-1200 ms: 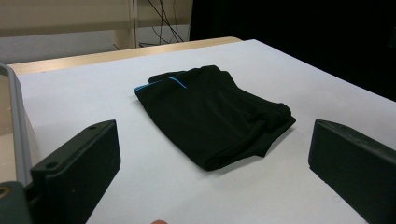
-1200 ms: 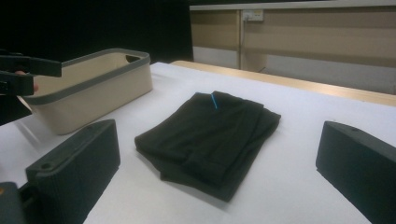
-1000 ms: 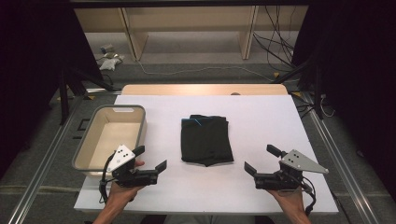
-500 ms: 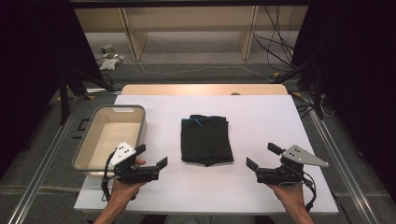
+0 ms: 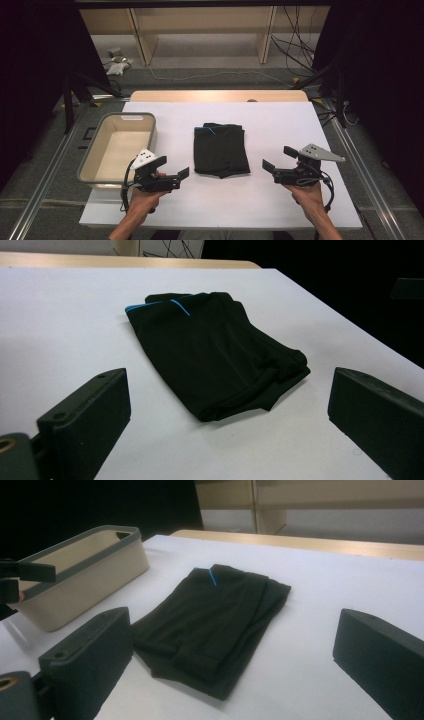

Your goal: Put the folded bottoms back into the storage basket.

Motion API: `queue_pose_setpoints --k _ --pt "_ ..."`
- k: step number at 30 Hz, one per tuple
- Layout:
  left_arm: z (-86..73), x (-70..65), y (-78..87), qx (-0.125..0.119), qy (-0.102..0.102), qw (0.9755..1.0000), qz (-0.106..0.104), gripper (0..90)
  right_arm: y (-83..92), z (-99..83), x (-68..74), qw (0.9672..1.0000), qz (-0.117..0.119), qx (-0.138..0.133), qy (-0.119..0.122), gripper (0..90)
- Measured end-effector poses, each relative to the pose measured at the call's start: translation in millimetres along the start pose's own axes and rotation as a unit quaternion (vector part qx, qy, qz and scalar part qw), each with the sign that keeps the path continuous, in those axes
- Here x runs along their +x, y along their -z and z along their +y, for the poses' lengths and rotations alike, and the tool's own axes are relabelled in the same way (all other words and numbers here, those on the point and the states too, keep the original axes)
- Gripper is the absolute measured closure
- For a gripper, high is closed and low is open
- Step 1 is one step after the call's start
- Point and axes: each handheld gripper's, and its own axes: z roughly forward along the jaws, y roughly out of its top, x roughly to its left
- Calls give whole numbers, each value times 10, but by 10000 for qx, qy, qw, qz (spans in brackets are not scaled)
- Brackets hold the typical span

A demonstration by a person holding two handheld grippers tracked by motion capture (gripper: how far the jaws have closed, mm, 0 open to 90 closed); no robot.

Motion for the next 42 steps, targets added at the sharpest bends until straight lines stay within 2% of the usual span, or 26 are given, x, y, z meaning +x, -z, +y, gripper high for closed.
queue_pose_setpoints --k 4,11,13,16,19,23,27,34,37,40,42 --pt "0 22 -108 164 179 9997 -41 33 -79 11 -40 9999 -18 129 -20 33" --pt "6 50 -218 353 313 9989 -67 38 -200 40 -102 9995 37 287 -104 32" --pt "6 55 -283 493 381 9980 -50 41 -242 54 -133 9992 42 348 -177 32" --pt "7 69 -335 564 507 9971 -117 45 -306 61 -184 9985 89 460 -271 33" --pt "12 92 -404 668 636 9957 -61 49 -381 56 -243 9974 142 573 -413 34" --pt "5 133 -503 805 826 9933 -96 57 -456 56 -287 9960 161 689 -539 35" --pt "-1 186 -621 1037 1158 9877 -157 67 -543 58 -329 9951 148 784 -585 36" --pt "23 245 -765 1269 1502 9804 -118 91 -679 53 -385 9927 131 959 -717 37" --pt "21 277 -822 1375 1730 9752 -147 100 -731 61 -406 9917 168 1010 -777 38" --pt "15 298 -868 1496 1760 9729 -122 111 -787 63 -422 9908 170 1095 -776 40" --pt "8 318 -894 1576 1838 9702 -105 125 -826 54 -434 9903 171 1131 -783 40"
